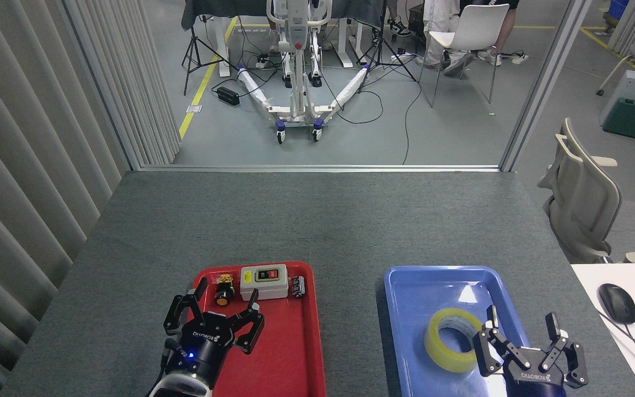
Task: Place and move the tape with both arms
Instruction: 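Open the right gripper and withdraw it beside the tape roll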
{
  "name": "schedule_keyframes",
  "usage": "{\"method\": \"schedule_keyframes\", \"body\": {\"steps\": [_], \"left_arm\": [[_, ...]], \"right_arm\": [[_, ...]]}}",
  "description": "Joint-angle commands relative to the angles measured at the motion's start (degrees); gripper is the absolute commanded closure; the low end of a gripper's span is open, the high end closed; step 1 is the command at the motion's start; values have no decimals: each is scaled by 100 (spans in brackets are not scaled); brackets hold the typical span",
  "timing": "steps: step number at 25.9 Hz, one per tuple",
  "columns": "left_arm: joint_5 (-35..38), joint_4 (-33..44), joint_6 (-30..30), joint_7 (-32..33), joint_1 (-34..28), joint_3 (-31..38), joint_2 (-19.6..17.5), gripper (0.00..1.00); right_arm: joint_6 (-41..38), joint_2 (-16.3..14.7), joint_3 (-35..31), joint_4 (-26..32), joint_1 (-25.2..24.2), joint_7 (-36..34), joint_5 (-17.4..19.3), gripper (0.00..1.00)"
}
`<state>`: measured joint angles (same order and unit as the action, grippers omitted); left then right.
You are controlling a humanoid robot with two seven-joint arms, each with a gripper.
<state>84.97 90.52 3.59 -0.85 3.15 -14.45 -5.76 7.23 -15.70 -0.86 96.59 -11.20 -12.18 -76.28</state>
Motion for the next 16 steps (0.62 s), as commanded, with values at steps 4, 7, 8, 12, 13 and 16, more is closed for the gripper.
{"method": "schedule_keyframes", "body": {"steps": [4,7,8,12,13,16], "left_arm": [[-7,-61,-7,-3,2,3,-4,0],[-7,-52,-7,23,-7,3,-13,0],[-16,-44,-7,23,-7,3,-30,0],[-95,-44,-7,32,-25,3,-39,0],[-104,-44,-16,32,-25,3,-39,0],[-112,-52,-16,41,-25,3,-48,0]], "right_arm": [[-108,14,24,53,-67,1042,-106,0],[-117,-3,16,35,-67,1051,-97,0],[-117,-12,16,26,-58,1051,-97,0],[-108,14,42,0,-41,1068,-45,0],[-126,14,42,-9,-49,1077,-45,0],[-82,14,51,-9,-49,1086,-27,0]]}}
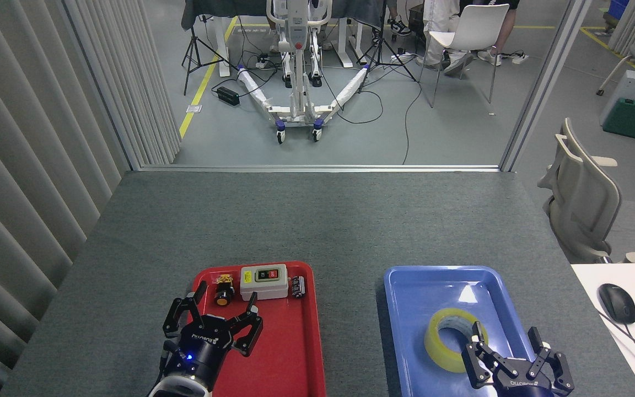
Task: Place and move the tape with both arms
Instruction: 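Open the right gripper and withdraw it beside the tape roll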
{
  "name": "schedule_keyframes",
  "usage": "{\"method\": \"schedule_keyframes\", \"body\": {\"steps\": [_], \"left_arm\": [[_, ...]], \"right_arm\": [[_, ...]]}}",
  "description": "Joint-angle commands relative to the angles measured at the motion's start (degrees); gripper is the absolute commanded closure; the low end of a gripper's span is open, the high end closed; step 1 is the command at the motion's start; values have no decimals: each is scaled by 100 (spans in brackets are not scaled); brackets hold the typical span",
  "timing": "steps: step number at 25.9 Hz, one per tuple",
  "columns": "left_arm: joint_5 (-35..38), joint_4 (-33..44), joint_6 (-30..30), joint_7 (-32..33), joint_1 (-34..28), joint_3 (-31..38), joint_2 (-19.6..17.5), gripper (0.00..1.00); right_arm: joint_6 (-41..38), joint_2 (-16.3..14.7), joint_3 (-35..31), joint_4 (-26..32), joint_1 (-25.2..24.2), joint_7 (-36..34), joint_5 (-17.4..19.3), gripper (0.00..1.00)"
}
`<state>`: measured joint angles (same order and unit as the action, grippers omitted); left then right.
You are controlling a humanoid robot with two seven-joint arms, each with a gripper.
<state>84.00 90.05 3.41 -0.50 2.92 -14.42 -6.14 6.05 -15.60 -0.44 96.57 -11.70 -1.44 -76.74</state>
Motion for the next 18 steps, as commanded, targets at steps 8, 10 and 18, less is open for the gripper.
{"method": "schedule_keyframes", "body": {"steps": [8,10,18], "left_arm": [[-24,-5,2,15,-28,-8,-10,0],[-16,-5,2,15,-28,-8,-1,0],[-24,3,2,15,-28,-8,-10,0]], "right_arm": [[10,49,61,-50,168,-58,18,0],[10,40,176,-165,300,-58,18,0],[-7,75,290,-226,335,-58,18,0]]}}
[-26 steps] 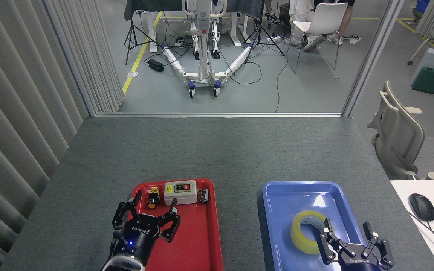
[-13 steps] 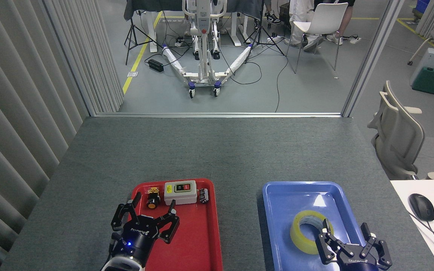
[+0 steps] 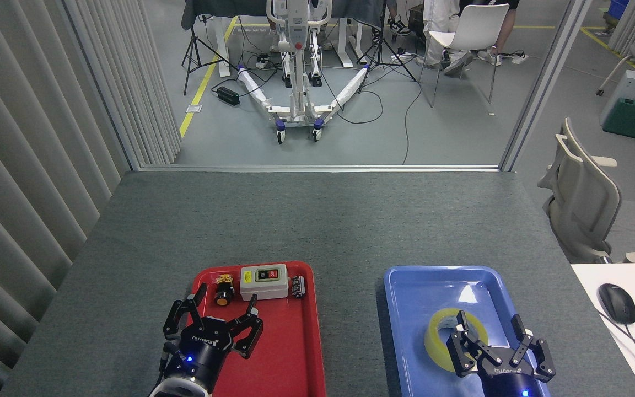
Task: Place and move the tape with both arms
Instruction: 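Open the right gripper and withdraw it beside the tape roll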
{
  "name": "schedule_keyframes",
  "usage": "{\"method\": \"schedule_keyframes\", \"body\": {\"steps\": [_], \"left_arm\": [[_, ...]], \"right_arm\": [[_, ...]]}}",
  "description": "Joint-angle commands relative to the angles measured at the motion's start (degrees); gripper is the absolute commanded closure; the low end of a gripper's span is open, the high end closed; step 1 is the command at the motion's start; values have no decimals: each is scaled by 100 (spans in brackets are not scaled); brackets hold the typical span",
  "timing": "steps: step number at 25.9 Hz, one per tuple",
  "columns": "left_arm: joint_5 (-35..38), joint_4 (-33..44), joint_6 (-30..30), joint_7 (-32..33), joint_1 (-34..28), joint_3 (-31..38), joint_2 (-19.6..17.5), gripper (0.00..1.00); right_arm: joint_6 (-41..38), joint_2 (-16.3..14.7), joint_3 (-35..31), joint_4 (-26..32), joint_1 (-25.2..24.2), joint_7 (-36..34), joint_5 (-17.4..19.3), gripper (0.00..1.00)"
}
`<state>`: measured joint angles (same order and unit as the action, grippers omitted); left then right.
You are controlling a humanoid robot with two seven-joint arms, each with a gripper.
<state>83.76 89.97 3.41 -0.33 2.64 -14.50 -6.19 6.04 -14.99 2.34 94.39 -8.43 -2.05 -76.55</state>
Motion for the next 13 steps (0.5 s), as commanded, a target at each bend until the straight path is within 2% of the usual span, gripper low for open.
{"method": "schedule_keyframes", "body": {"steps": [1,13], "left_arm": [[0,12,2,-2,-9,0,-5,0],[-193,47,2,-10,-79,44,-22,0]], "right_arm": [[-7,23,12,-9,17,3,0,0],[-68,58,21,-9,9,3,0,0]]}}
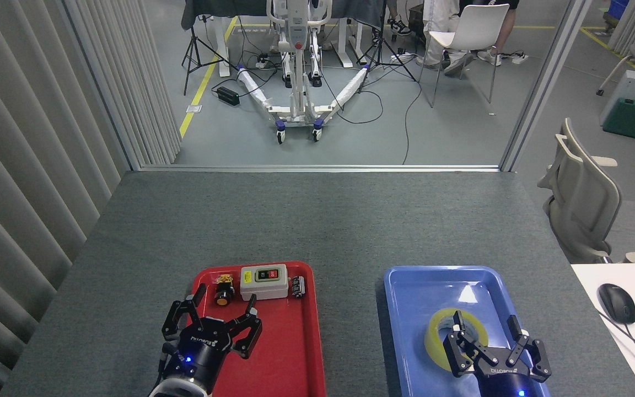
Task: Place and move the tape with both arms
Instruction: 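Open the right gripper and withdraw it beside the tape roll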
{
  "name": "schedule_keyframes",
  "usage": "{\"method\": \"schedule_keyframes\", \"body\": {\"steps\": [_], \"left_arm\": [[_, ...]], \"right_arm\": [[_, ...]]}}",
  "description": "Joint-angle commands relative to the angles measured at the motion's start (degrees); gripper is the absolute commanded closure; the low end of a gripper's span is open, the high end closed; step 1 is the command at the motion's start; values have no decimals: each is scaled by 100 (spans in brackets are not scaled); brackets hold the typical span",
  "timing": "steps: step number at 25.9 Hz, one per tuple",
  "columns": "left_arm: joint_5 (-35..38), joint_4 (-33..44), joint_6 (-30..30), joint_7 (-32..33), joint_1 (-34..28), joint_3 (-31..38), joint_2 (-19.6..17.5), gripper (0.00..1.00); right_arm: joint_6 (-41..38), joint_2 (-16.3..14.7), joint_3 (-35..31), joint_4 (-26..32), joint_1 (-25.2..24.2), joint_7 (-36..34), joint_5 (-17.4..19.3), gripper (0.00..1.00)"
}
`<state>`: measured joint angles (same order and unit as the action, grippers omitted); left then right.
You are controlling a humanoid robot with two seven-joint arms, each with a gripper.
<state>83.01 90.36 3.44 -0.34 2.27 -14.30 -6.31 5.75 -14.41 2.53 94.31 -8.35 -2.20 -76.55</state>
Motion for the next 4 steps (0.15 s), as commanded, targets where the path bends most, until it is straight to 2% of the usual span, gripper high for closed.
{"method": "schedule_keyframes", "body": {"steps": [1,4], "left_arm": [[-153,8,-1,-10,-69,32,-11,0],[-180,17,-1,-10,-77,41,-11,0]], "right_arm": [[-66,0,-7,0,0,18,0,0],[-83,-9,-7,0,0,18,0,0]]}}
